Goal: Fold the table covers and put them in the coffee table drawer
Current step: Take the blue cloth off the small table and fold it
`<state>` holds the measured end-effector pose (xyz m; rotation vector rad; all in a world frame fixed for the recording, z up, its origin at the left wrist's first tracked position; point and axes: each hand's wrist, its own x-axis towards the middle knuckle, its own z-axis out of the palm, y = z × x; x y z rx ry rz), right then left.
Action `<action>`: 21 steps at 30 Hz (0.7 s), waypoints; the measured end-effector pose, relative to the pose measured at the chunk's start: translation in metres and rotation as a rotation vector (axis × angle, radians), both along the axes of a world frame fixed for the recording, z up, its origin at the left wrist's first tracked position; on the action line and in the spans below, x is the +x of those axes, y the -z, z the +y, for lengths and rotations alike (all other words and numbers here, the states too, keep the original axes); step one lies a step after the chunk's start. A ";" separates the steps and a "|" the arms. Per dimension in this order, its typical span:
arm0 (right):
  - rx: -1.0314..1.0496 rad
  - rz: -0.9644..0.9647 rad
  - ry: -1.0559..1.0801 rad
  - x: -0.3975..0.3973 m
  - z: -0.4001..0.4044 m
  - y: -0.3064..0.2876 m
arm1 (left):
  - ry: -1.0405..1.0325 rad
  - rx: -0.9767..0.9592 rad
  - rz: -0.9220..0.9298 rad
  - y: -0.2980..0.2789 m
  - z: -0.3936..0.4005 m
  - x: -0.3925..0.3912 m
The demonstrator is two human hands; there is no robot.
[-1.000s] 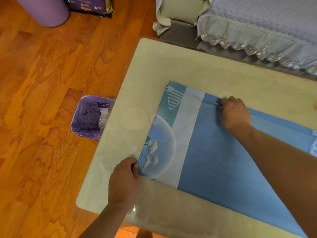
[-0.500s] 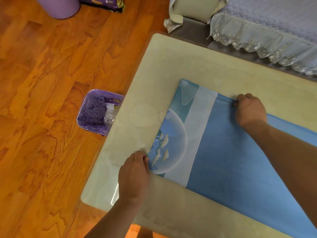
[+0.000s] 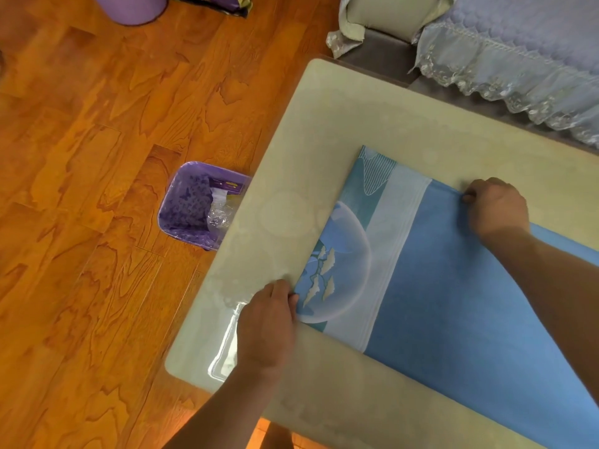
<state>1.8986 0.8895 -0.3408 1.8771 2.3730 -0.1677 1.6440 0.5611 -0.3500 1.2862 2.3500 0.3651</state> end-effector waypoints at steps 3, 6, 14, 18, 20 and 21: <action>-0.005 0.006 0.005 0.003 -0.003 -0.002 | 0.013 0.025 0.001 0.000 0.000 -0.002; -0.019 -0.021 0.000 0.003 -0.003 -0.004 | 0.022 0.061 0.019 0.003 -0.001 -0.003; -0.002 -0.021 0.063 -0.010 -0.006 -0.006 | 0.008 0.098 0.041 0.007 -0.002 -0.003; -0.019 -0.019 0.085 -0.011 -0.006 -0.008 | 0.013 0.090 0.031 0.007 -0.002 -0.003; -0.022 -0.015 0.084 -0.011 -0.006 -0.009 | 0.018 0.086 0.036 0.006 -0.002 -0.003; -0.022 -0.010 0.086 -0.011 -0.007 -0.010 | 0.021 0.086 0.045 0.005 -0.002 -0.004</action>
